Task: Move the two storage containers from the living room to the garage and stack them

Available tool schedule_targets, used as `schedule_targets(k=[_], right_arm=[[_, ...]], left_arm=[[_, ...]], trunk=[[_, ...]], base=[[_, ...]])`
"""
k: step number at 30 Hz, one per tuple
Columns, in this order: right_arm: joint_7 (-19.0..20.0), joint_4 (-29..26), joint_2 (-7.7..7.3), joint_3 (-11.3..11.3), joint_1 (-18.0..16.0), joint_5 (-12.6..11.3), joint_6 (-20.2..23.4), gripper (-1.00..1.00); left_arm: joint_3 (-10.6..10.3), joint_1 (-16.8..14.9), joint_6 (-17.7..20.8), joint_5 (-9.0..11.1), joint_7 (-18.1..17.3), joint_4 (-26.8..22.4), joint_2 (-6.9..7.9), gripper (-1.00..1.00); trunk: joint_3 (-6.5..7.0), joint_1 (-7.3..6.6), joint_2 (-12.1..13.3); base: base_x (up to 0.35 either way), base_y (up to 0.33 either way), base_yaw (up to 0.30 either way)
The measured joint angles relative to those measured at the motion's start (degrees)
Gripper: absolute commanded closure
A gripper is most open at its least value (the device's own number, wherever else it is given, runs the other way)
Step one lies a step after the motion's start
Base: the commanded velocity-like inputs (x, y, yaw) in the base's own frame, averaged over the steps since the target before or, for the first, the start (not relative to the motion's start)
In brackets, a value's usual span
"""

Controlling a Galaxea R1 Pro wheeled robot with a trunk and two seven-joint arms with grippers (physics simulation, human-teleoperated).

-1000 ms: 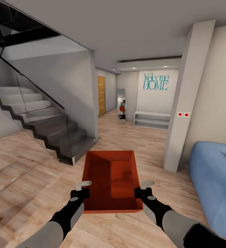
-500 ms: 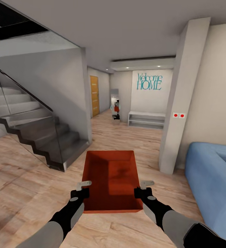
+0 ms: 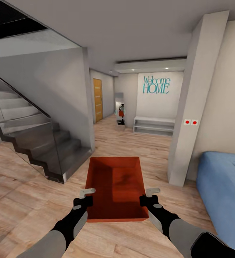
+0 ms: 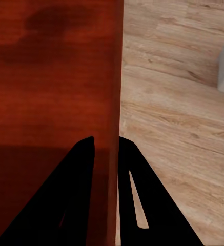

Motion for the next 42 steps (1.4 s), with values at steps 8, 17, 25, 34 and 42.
schedule_targets(k=[8,17,25,34,42], right_arm=[[0.0,0.0,0.00,0.1,0.0,-0.2,-0.2,1.00],[0.0,0.0,-0.01,0.0,0.0,-0.1,-0.2,1.00],[0.0,0.0,0.01,0.0,0.0,0.0,-0.2,1.00],[-0.1,0.0,0.02,0.0,0.0,0.0,-0.1,1.00],[0.0,0.1,0.03,0.3,0.0,-0.5,-0.4,1.00]], left_arm=[[0.0,0.0,-0.1,0.0,-0.1,-0.1,0.00,1.00],[0.0,0.0,-0.1,0.0,-0.1,-0.1,-0.01,1.00],[0.0,0.0,-0.1,0.0,-0.1,-0.1,0.01,1.00],[0.0,0.0,-0.1,0.1,-0.1,-0.1,0.03,1.00],[0.0,0.0,0.0,-0.2,-0.1,-0.1,0.01,1.00]], trunk=[[0.00,0.00,0.0],[0.00,0.00,0.0],[0.00,0.00,0.0],[0.00,0.00,0.0],[0.00,0.00,0.0]], base=[[0.322,0.000,0.000],[0.322,0.000,-0.074],[0.322,0.000,-0.225],[0.322,0.000,-0.029],[0.322,0.000,0.000]])
